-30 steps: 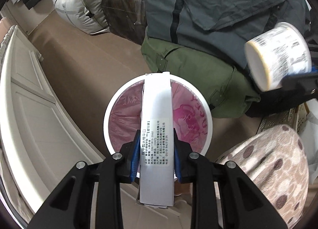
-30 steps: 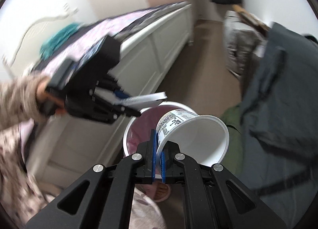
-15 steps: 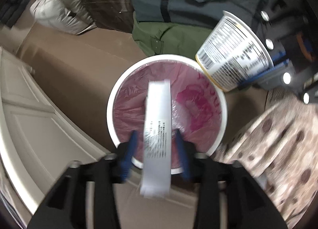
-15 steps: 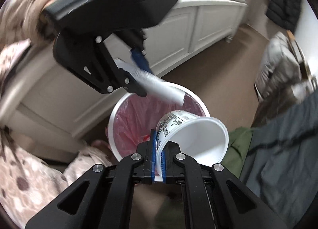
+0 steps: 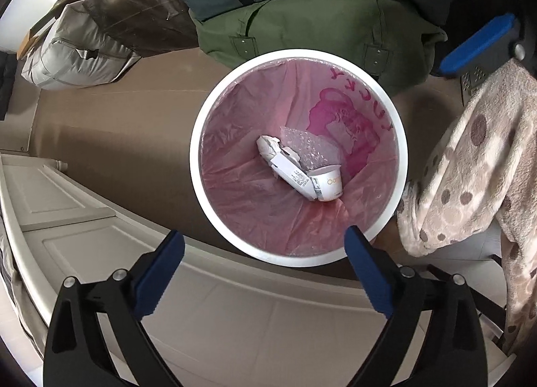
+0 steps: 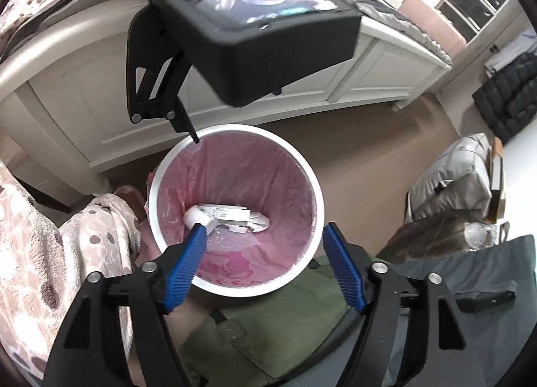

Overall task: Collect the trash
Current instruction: 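Open the left tool over the bin while the right tool releases the cup, then withdraw both open tools from the bin back over the bed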

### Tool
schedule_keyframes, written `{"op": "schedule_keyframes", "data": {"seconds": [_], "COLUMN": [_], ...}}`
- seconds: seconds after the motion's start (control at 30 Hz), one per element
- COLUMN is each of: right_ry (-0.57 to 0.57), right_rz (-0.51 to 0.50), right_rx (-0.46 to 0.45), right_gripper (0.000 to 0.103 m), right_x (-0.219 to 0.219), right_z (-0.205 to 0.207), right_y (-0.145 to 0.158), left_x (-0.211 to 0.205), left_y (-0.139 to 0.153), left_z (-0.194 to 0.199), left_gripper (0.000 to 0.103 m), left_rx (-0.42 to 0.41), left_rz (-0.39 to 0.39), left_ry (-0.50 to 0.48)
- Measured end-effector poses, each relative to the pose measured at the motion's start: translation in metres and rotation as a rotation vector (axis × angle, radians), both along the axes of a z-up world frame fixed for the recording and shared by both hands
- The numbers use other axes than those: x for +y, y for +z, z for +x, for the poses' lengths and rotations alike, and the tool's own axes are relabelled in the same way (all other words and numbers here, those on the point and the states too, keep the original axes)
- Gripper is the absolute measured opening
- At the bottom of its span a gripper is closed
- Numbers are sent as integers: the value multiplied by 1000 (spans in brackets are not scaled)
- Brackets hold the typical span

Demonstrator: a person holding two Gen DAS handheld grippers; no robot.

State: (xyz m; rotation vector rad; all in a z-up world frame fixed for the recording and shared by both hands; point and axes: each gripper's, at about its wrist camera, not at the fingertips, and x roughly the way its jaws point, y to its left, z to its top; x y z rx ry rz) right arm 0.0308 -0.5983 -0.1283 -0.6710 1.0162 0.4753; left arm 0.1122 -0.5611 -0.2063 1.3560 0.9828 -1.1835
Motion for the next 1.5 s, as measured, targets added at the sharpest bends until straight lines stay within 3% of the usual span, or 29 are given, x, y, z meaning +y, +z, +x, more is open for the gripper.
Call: {"op": "schedule_keyframes", "data": {"seconds": [0.3,0.57,0.83,1.27,1.5], "right_ry": [-39,-151,-247,-323,-330], "right_rz": [-15,63,114,131,167], "right_rx": [-36,-90,-182,-334,-344], "right_gripper": [77,91,96,96,96], "right_x": [1,-1,8,68,96], "right_z": [-10,-30,-52,-73,-67], "right_y": [18,64,109,167,184], "left_x": [7,34,77,193,269], "left_y": [25,77,129,213,238], "left_z": [-3,-20,-45,-61,-61], "left_gripper": [94,96,98,98,98], "left_rx": [-8,-27,-73,-147,-170], "left_rz": [-54,-157,-246,-422,-481], "left_ry": [46,86,115,312,469]}}
